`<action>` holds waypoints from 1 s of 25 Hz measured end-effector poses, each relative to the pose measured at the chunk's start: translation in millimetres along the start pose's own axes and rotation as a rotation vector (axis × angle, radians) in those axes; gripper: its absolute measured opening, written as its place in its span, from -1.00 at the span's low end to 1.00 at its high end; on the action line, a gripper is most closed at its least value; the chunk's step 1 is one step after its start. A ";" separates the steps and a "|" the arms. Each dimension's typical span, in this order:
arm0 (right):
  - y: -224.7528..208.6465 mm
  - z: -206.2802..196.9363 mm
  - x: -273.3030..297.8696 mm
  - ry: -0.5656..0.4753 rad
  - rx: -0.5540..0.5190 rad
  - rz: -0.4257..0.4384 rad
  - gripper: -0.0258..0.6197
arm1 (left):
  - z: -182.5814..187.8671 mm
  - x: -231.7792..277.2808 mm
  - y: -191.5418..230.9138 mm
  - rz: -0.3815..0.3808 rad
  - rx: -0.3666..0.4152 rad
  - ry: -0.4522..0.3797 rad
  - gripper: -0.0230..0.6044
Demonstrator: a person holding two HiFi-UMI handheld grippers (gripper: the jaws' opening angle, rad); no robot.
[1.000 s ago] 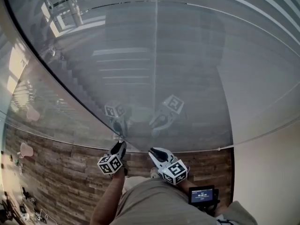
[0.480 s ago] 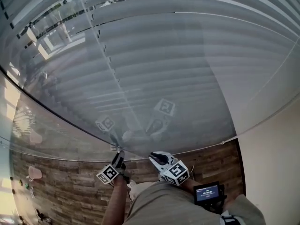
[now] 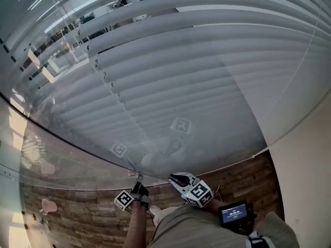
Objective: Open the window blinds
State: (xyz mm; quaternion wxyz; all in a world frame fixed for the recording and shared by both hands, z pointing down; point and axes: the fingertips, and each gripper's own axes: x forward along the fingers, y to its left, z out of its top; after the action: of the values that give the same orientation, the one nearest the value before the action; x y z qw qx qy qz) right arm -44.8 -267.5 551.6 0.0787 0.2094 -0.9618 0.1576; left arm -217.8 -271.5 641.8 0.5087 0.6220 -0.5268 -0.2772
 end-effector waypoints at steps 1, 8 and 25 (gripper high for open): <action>1.8 1.7 0.8 0.001 -0.004 0.001 -0.76 | 0.6 -1.4 1.1 -0.004 -0.041 -0.003 -0.50; 6.8 12.2 -0.3 0.007 -0.017 0.010 -0.76 | -3.2 0.7 -12.0 -0.064 -0.214 -0.013 -0.50; 7.6 11.4 1.0 0.020 -0.027 0.020 -0.76 | -11.0 1.0 -9.2 -0.215 -0.588 -0.002 -0.50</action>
State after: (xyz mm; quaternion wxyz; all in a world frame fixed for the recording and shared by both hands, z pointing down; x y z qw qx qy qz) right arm -49.9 -265.1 539.1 0.0894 0.1973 -0.9650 0.1476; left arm -204.4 -269.3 637.1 0.6340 0.5003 -0.3556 -0.4705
